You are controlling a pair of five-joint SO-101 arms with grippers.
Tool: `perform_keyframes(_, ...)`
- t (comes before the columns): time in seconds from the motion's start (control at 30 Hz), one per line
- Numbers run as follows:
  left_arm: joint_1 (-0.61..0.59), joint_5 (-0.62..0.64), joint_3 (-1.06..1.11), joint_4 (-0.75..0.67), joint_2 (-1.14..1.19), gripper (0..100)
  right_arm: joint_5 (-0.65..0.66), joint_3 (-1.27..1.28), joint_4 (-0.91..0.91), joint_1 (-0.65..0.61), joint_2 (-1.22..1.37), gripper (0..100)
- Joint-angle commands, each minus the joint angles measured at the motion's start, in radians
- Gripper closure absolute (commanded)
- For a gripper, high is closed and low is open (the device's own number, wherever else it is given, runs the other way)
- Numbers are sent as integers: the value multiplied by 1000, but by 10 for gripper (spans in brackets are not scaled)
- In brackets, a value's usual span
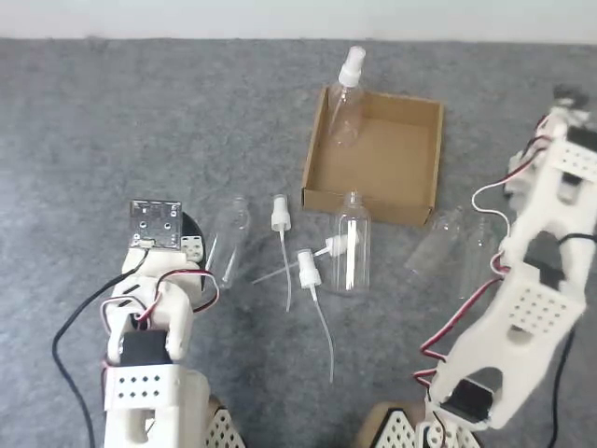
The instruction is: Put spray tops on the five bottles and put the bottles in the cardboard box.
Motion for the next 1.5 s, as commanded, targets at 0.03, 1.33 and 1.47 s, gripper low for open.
perform_keyframes(0.03,3,-6,-12,-29,5,961,2,-94,177,-35,-268,986)
perform_keyframes(1.33,0,-6,-13,-29,5,961,-522,750,-447,-1145,-588,985)
perform_keyframes(1.47,2,-6,-13,-29,5,961,-516,749,-489,-1144,-512,985)
